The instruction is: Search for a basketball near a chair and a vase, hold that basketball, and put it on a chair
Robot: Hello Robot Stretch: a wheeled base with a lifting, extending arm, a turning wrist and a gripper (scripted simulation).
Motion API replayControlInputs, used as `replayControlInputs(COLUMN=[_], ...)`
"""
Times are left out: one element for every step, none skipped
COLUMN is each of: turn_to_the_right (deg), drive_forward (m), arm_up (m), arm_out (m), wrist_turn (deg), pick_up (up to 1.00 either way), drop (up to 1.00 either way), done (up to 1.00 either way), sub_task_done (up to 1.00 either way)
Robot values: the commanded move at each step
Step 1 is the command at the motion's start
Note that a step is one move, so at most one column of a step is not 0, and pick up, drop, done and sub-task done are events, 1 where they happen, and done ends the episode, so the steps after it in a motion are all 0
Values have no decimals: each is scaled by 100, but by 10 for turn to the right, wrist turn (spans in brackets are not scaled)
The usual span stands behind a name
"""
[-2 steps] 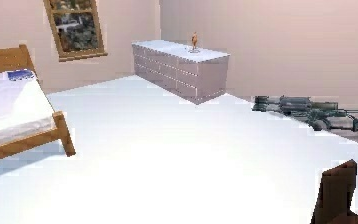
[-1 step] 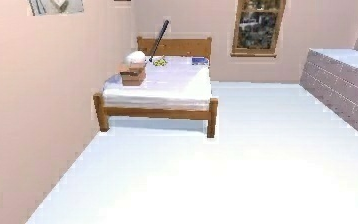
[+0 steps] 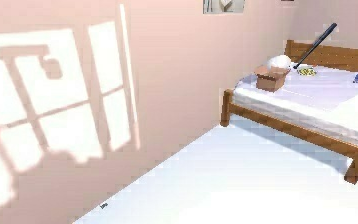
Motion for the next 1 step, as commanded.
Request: replayControlInputs(turn_to_the_right=[0], drive_forward=[20], arm_up=[0], arm_out=[0], wrist_turn=[0], pick_up=[0], drop=[0], done=[0], sub_task_done=[0])
